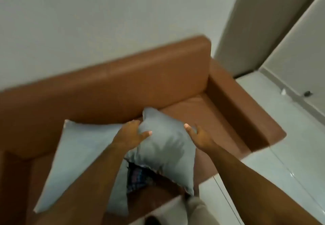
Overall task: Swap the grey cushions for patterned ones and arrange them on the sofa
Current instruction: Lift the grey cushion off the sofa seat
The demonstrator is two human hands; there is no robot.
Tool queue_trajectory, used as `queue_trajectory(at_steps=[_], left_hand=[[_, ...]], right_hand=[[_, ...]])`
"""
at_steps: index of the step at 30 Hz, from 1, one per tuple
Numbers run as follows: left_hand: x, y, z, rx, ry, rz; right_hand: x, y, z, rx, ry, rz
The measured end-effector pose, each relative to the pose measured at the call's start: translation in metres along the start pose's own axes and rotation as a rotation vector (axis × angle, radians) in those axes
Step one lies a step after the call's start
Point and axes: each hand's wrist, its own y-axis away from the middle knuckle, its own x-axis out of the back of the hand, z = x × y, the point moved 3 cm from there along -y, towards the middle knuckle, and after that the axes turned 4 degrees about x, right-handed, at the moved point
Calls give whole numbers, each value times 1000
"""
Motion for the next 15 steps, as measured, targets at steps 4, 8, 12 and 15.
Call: queue_trajectory(at_steps=[4, 8, 12, 15], left_hand=[[-86, -67, -12, 106, -62, -70], [-130, -130, -51, 289, -10, -78], [-148, -150, -64, 343, -95, -163], [-142, -149, -52, 489, -120, -244]], right_hand=[[-40, -41, 109, -283, -157, -44], [-105, -70, 165, -413, -389, -103], [-123, -75, 177, -553, -491, -32], [-93, -82, 157, -511, -476, -26]])
